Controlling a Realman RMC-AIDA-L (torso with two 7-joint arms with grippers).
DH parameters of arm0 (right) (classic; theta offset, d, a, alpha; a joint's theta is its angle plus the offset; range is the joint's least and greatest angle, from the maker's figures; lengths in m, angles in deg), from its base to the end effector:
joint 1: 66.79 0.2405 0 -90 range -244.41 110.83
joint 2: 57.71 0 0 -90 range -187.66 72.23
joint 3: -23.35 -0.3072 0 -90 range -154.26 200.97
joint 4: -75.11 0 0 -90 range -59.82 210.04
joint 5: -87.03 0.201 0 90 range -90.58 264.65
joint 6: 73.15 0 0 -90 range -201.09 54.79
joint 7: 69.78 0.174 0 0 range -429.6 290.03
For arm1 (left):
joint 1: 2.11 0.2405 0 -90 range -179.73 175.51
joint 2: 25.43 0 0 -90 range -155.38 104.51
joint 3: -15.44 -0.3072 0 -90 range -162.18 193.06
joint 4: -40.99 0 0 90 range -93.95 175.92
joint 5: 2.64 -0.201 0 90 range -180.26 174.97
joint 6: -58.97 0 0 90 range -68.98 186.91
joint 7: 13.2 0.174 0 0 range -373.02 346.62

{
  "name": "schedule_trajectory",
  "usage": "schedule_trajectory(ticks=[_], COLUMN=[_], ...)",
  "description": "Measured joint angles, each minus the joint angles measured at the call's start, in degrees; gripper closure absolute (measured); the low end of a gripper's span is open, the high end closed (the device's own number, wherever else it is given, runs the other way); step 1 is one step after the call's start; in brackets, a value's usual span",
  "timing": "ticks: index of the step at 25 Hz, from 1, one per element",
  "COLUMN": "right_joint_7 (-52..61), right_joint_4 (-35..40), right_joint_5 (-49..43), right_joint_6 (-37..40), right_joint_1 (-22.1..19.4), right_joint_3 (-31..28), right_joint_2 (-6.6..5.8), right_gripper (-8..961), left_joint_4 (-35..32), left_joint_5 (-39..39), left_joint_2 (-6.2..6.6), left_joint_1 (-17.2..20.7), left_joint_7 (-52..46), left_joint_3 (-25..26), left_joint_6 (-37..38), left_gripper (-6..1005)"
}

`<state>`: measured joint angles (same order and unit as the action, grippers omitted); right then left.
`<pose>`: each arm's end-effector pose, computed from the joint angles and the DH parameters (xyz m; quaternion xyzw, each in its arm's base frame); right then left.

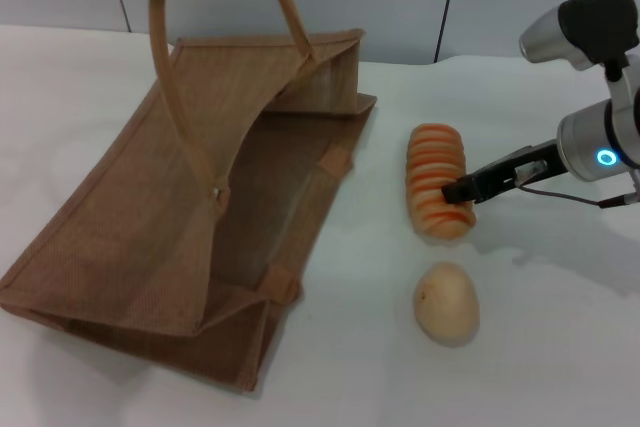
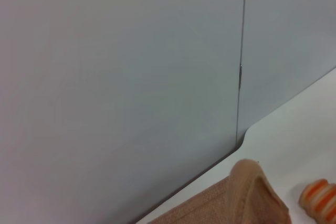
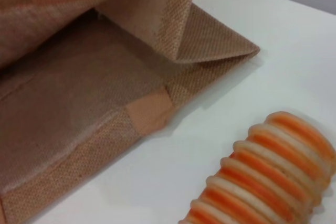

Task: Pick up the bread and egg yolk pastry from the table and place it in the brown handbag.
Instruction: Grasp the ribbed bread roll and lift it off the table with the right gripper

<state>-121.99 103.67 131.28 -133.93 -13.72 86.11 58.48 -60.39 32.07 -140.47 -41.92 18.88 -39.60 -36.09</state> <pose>0.2411 0.4623 -0.0965 -0.9074 0.3807 -0.0445 0.1723 -0.1519 0.4244 0.1027 -0.8880 -0.2758 -0.0094 0.3678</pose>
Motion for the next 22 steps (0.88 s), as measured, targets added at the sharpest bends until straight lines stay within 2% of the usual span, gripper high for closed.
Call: schedule_trajectory(ticks=[22], right_joint_7=[-0.2], right_joint_4=[2.0], right_joint_5=[0.2], right_joint_6=[1.0], right_joint_1=[-1.3], right_joint_3=[-0.7], right_joint_2=[-0.15], right_gripper=[853], left_joint_4=[0.0], left_joint_5=[0.0], left_joint_2=[0.04], left_joint_1=[0.5], left_joint_7=[0.4], left_joint_3=[0.1], left_joint_6=[0.0], left_gripper=[889])
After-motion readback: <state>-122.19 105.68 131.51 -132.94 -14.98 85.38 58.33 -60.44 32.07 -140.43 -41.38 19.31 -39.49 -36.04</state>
